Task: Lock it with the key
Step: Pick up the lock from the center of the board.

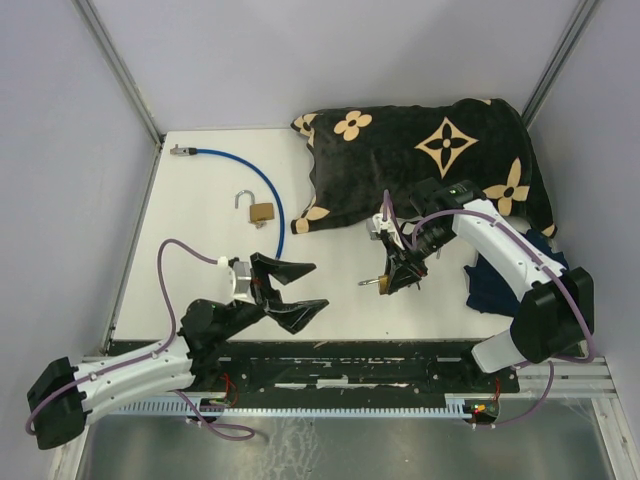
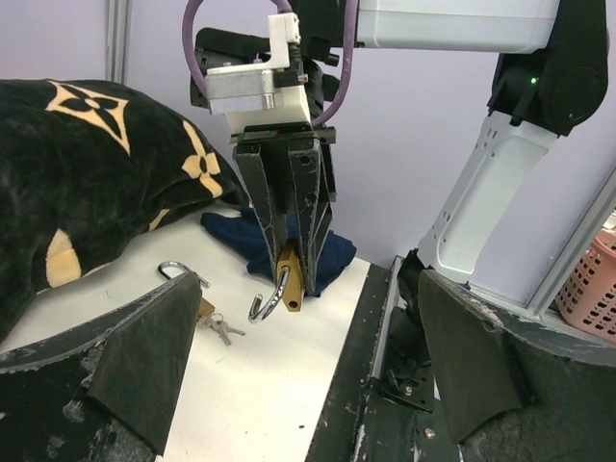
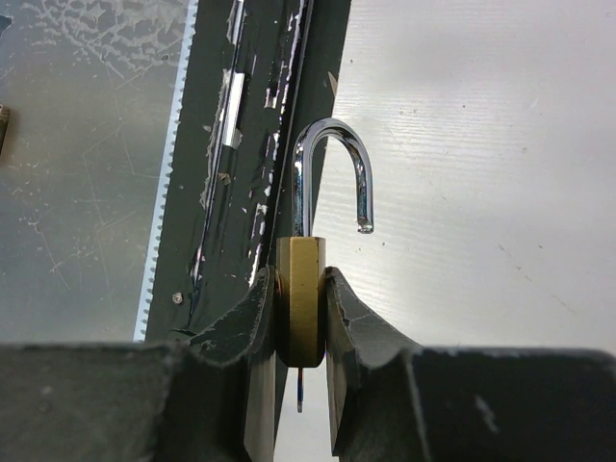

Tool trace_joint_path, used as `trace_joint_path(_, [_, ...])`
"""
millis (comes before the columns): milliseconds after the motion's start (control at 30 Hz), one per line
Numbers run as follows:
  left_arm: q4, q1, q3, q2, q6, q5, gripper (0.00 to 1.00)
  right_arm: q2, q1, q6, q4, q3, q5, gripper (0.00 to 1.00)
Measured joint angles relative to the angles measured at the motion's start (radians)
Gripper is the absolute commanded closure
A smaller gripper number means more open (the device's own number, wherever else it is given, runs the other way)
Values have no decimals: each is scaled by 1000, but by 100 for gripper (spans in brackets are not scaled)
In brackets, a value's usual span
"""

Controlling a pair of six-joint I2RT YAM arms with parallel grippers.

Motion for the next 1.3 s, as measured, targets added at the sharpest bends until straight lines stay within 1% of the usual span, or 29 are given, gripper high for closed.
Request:
trace_joint_path(233, [0, 0, -7, -12, 38, 19, 0, -10, 0, 19, 15, 0, -4, 98])
trace_joint_path(300, [-3, 0, -8, -27, 59, 28, 3, -10, 0, 19, 15, 0, -12, 98])
trace_joint_path(467, [6, 0, -9, -20, 144, 37, 3, -10, 0, 18, 14, 0, -24, 98])
trace_joint_path(567, [21, 0, -8, 48, 180, 40, 5, -10, 7, 18, 13, 0, -29, 98])
trace_joint_path(667, [39, 2, 8, 173, 190, 61, 5, -10, 23, 17, 13, 0, -29, 98])
trace_joint_path(800, [95, 4, 33, 349, 190, 64, 14, -10, 38, 18, 14, 0, -29, 98])
trace_joint_path(867, [121, 7, 39, 407, 190, 68, 18, -10, 38, 18, 14, 0, -29, 98])
trace_joint_path(933, [123, 8, 63, 449, 190, 82, 22, -10, 38, 18, 14, 0, -29, 98])
trace_joint_path(1000, [111, 8, 117, 491, 193, 97, 24, -10, 38, 18, 14, 0, -29, 98])
trace_joint_path(1067, [109, 8, 184, 532, 201, 119, 29, -10, 40, 18, 14, 0, -29, 98])
trace_joint_path(1200, [117, 10, 204, 562, 202, 153, 37, -10, 42, 18, 13, 0, -29, 98])
trace_joint_path(1300, [116, 10, 205, 593, 202, 189, 38, -10, 42, 18, 14, 0, -29, 98])
